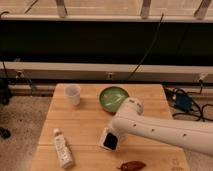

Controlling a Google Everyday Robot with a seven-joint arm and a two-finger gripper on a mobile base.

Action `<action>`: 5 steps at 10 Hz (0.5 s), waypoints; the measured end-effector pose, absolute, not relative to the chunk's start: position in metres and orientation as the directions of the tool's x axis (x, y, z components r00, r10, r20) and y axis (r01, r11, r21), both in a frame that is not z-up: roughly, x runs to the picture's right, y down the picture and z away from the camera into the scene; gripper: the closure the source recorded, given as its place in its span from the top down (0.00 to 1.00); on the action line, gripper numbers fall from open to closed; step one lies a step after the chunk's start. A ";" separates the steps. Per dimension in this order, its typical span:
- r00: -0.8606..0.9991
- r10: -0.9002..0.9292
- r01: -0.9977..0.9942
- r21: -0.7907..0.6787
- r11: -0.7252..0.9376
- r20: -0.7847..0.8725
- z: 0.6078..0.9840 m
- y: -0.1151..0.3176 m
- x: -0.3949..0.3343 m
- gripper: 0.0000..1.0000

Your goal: Place the eraser on the white sponge

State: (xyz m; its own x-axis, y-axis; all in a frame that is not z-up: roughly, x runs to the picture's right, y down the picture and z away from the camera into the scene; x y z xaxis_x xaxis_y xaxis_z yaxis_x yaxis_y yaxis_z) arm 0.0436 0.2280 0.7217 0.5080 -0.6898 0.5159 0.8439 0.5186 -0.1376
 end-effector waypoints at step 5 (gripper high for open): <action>0.500 -0.690 0.848 -0.135 0.513 0.523 0.725 0.232 0.044 0.16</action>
